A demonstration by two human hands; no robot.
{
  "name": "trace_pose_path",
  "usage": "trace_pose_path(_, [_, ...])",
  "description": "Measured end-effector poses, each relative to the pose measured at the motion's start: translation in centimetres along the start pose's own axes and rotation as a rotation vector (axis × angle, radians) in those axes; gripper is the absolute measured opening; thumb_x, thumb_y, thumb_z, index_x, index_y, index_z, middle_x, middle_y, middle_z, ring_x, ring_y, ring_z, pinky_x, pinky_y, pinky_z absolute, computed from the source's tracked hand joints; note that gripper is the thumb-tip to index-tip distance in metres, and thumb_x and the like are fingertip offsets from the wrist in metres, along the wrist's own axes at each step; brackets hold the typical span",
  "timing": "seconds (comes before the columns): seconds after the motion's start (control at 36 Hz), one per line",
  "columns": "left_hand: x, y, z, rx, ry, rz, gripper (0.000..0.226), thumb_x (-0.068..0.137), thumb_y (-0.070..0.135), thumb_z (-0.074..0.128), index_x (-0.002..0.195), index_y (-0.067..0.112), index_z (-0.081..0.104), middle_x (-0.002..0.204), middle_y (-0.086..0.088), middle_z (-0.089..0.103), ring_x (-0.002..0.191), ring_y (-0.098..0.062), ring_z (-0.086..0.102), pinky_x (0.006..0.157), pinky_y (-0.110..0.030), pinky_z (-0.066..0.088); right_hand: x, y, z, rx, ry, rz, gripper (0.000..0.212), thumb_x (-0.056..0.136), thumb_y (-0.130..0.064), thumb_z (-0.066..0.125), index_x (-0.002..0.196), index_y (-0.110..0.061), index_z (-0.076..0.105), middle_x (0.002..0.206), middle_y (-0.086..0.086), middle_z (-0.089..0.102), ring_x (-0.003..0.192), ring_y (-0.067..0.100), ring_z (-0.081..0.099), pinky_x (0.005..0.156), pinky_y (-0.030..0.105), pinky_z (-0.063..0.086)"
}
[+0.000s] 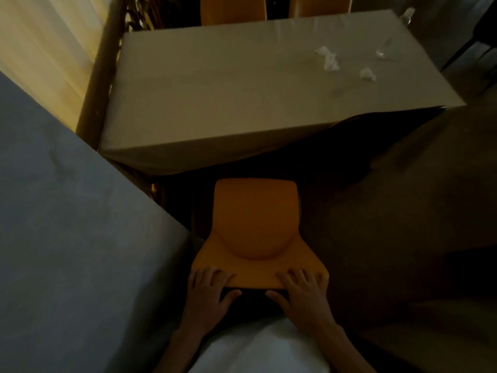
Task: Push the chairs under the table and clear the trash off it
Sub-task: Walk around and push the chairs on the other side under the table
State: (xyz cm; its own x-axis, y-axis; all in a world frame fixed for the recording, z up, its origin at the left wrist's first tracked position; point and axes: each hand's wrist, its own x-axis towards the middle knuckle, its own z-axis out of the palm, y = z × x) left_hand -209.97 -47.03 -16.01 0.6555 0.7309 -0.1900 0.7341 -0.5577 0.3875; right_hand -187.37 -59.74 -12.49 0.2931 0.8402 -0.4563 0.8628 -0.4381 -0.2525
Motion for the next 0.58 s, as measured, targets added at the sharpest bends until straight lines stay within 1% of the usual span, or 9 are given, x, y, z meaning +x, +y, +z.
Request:
trace_pose_path(0.06, [1.0,0.2,-0.1,0.000,0.007,-0.003,0.056,0.090,0.075,0.026,0.114,0.037,0.059,0.111,0.000,0.058,0.107,-0.020,0.041,0.100,-0.038,0.024,0.9,0.5,-0.3,0.028,0.001,-0.005,0.084,0.081,-0.087,0.003,0.136,-0.039,0.044,0.139,-0.001,0.048,0.129,0.030,0.041,0.108,0.064,0.017])
trace_pose_path(0.14, [2.8,0.2,-0.4,-0.002,0.016,-0.015,0.058,0.090,0.076,0.025,0.113,0.036,0.060,0.110,0.000,0.058,0.106,-0.019,0.040,0.100,-0.038,0.022,2.5,0.9,-0.9,0.036,0.005,-0.014,0.080,0.083,-0.087,0.008,0.134,-0.039,0.047,0.138,0.000,0.050,0.127,0.031,0.043,0.107,0.064,0.017])
trace_pose_path(0.19, [3.9,0.2,-0.6,-0.008,0.007,-0.031,0.059,0.089,0.076,0.025,0.115,0.036,0.060,0.112,0.001,0.057,0.109,-0.019,0.040,0.102,-0.039,0.021,3.7,1.3,-1.5,0.033,0.022,-0.022,0.081,0.082,-0.087,0.009,0.133,-0.039,0.048,0.137,-0.001,0.051,0.126,0.029,0.043,0.107,0.061,0.018])
trace_pose_path(0.28, [5.7,0.6,-0.8,-0.017,-0.011,-0.054,0.064,0.088,0.078,0.022,0.120,0.037,0.058,0.118,-0.001,0.056,0.115,-0.021,0.039,0.107,-0.044,0.019,5.4,2.1,-2.7,0.008,0.000,-0.025,0.079,0.082,-0.087,0.010,0.135,-0.040,0.045,0.141,-0.003,0.045,0.129,0.026,0.038,0.109,0.057,0.015])
trace_pose_path(0.33, [7.0,0.8,-0.9,-0.025,-0.029,-0.070,0.069,0.086,0.081,0.019,0.123,0.036,0.057,0.122,-0.002,0.055,0.118,-0.025,0.041,0.109,-0.046,0.020,6.6,2.7,-3.5,0.004,-0.021,-0.030,0.076,0.083,-0.086,0.013,0.137,-0.040,0.042,0.143,-0.003,0.042,0.131,0.026,0.034,0.110,0.058,0.014])
trace_pose_path(0.39, [8.2,1.0,-1.1,-0.041,-0.041,-0.080,0.074,0.083,0.084,0.018,0.124,0.036,0.058,0.123,-0.003,0.055,0.118,-0.027,0.044,0.108,-0.045,0.021,7.7,3.1,-4.5,-0.001,-0.043,-0.038,0.079,0.081,-0.086,0.012,0.140,-0.040,0.039,0.145,-0.002,0.039,0.133,0.026,0.032,0.110,0.059,0.013])
trace_pose_path(0.47, [9.9,1.0,-1.1,-0.058,-0.047,-0.081,0.071,0.083,0.084,0.021,0.123,0.037,0.057,0.122,-0.001,0.054,0.117,-0.027,0.045,0.106,-0.046,0.025,9.2,3.6,-5.8,-0.010,-0.069,-0.044,0.086,0.075,-0.087,0.005,0.141,-0.041,0.037,0.147,-0.001,0.036,0.135,0.027,0.030,0.111,0.059,0.010])
trace_pose_path(0.58, [11.9,1.4,-1.4,-0.087,-0.048,-0.085,0.071,0.083,0.083,0.020,0.123,0.036,0.055,0.124,-0.002,0.051,0.118,-0.029,0.040,0.104,-0.043,0.020,11.2,4.4,-7.0,-0.027,-0.075,-0.053,0.077,0.081,-0.085,0.012,0.140,-0.042,0.036,0.148,-0.001,0.036,0.134,0.027,0.031,0.110,0.057,0.009])
